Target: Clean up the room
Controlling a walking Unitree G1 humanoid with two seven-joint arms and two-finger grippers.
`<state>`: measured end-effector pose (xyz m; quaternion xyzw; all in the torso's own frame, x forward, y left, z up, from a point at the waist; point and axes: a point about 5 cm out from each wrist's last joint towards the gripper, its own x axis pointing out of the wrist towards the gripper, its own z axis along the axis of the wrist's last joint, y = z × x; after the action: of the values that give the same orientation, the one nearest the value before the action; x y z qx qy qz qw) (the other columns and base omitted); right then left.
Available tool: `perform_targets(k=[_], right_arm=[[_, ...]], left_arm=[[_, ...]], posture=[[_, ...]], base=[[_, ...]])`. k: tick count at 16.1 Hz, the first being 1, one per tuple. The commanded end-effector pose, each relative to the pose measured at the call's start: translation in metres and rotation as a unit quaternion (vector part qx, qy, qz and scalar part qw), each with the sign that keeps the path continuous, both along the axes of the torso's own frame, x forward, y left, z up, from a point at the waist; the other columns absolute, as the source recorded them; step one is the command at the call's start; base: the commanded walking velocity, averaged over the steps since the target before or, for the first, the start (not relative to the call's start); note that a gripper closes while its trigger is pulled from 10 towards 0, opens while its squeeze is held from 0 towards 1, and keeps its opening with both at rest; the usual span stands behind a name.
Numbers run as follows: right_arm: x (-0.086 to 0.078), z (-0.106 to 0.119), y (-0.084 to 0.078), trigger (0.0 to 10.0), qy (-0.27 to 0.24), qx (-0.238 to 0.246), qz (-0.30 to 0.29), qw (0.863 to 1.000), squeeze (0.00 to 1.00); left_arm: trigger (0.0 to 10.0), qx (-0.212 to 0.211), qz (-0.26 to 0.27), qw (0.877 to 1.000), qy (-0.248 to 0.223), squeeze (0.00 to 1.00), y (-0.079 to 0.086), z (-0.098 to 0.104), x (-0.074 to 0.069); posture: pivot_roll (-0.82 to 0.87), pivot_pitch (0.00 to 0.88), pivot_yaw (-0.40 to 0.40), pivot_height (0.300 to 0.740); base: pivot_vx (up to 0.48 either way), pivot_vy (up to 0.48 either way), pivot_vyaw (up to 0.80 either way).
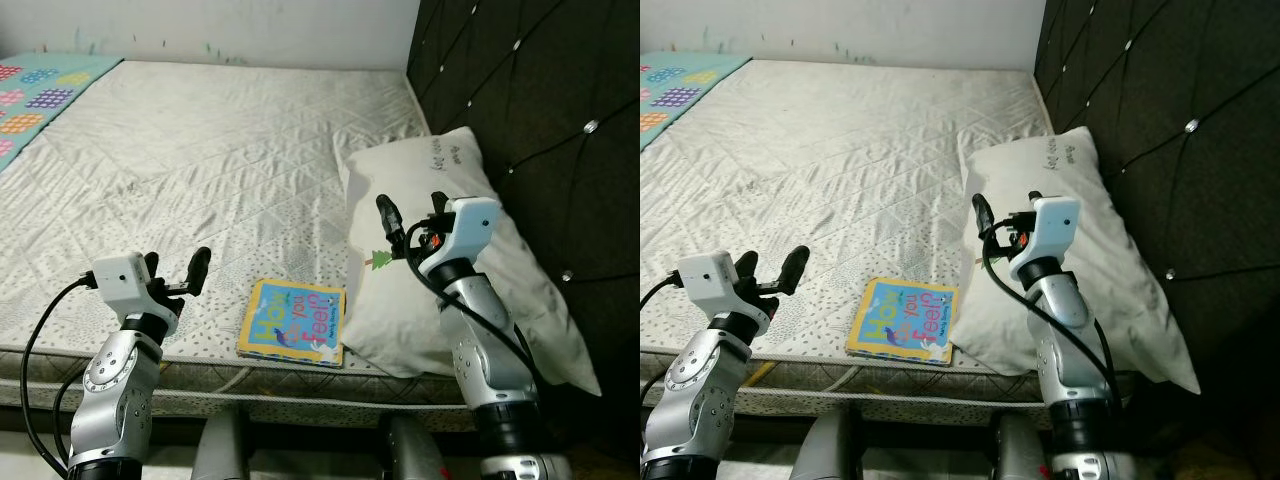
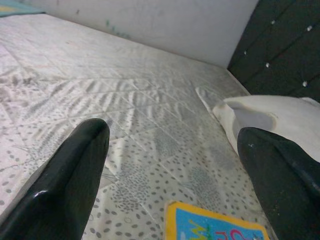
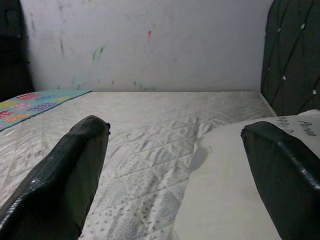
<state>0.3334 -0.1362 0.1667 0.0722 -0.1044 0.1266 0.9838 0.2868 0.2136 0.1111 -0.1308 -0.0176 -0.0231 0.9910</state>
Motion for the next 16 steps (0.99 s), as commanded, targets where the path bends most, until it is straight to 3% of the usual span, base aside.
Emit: perform_targets(k=[1,4,8,12,15,16], right_arm=[[0.003,0.002,-0.003,10.0,-0.004,0.004,-0.002,1.0,0.0],[0.003,0.002,-0.004,10.0,-0.008,0.013,-0.015,1.0,0.0],[-0.007,0.0,0.006,10.0,-0.018,0.011,-0.01,1.0,0.0],[-0.017,-0.012,0.008,10.0,0.006,0.021,-0.016,1.0,0.0],[-0.02,-0.017,0.01,10.0,0.019,0.013,-0.015,1.0,0.0],[-0.019,-0.019,0.008,10.0,0.024,0.004,-0.012,1.0,0.0]], left_arm=[[10.0,0.0,0.011,1.0,-0.007,0.0,0.002,0.002,0.002],[10.0,0.007,-0.001,1.0,-0.006,0.0,-0.001,0.0,0.006],[10.0,0.017,-0.04,0.999,-0.011,0.0,-0.013,0.007,0.018],[10.0,0.034,-0.068,0.997,-0.023,0.0,-0.031,0.01,0.016],[10.0,0.072,-0.073,0.995,-0.015,0.0,-0.043,0.007,0.016],[10.0,0.096,-0.108,0.99,-0.002,0.0,-0.053,0.005,0.018]], posture=[[0.02,0.0,-0.023,0.615],[0.0,0.0,-0.004,0.65],[-0.03,0.0,0.039,0.695],[-0.02,0.012,0.016,0.74],[-0.01,0.03,-0.001,0.74],[0.0,0.042,-0.017,0.74]], base=[[0.0,0.0,0.0],[0.0,0.0,0.0],[0.0,0.0,0.0],[0.0,0.0,0.0],[0.0,0.0,0.0],[0.0,0.0,0.0]])
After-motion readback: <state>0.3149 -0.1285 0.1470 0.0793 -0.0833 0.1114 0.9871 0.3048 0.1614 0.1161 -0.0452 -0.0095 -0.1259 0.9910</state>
